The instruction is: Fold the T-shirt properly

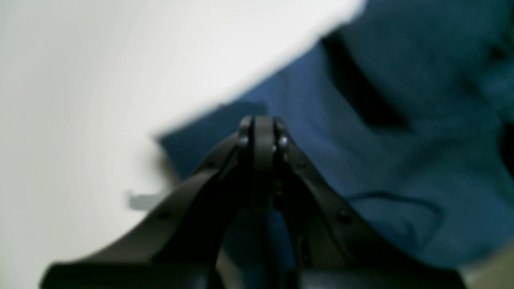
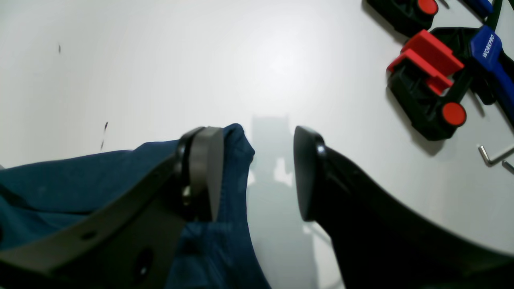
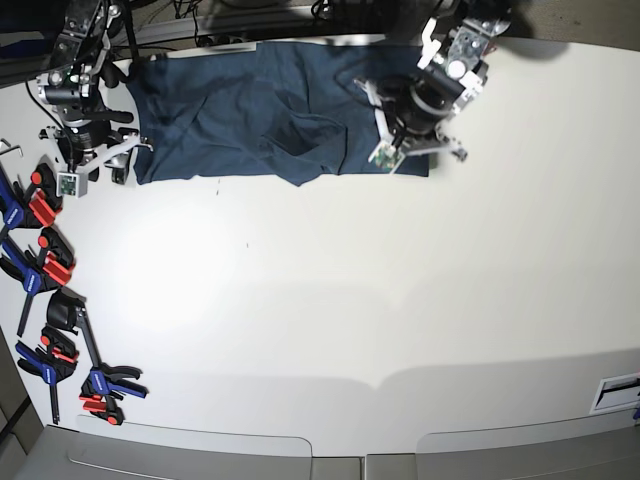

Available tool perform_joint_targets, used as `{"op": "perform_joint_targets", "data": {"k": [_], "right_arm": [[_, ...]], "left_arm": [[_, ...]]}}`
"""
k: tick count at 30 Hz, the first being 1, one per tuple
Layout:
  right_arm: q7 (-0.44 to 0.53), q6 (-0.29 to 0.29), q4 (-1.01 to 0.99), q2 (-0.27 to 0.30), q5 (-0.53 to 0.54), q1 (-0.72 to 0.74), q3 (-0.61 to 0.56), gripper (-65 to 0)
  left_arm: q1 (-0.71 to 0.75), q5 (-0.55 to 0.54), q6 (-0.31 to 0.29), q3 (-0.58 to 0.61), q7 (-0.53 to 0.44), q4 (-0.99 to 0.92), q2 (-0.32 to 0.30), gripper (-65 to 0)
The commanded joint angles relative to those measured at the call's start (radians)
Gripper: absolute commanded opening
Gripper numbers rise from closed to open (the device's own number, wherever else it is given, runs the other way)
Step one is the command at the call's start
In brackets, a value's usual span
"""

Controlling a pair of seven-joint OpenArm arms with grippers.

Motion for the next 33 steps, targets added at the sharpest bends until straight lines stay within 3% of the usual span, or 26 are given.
{"op": "perform_joint_targets", "data": {"k": [1, 4, 9, 21, 27, 33], "right_arm": [[0.023, 0.002, 0.015, 0.014, 0.003, 0.008, 0.006, -38.1], [0.023, 0.001, 0.015, 0.014, 0.004, 0.008, 0.006, -38.1], [0.023, 0.001, 0.015, 0.014, 0.004, 0.008, 0.006, -38.1], [0.023, 0.001, 0.015, 0.014, 0.005, 0.008, 0.006, -38.1], [0.022, 0.001, 0.015, 0.015, 0.003, 0.008, 0.006, -38.1], [0.014, 0.0, 0.015, 0.016, -0.149, 0.008, 0.006, -38.1]], "left_arm": [[0.017, -0.03, -0.025, 0.001, -0.017, 0.023, -0.002, -65.0], [0.064, -0.097, -0.075, 0.001, -0.047, 0.023, -0.002, -65.0], [0.072, -0.121, -0.078, 0.002, -0.116, 0.021, 0.023, -65.0], [-0.062, -0.128, -0.082, 0.003, -0.126, -0.087, 0.167, -65.0], [-0.134, -0.185, -0.143, 0.047, -0.135, -0.138, 0.206, -65.0], [-0.158, -0.121, -0.146, 0.053, -0.072, -0.085, 0.191, -65.0]]}}
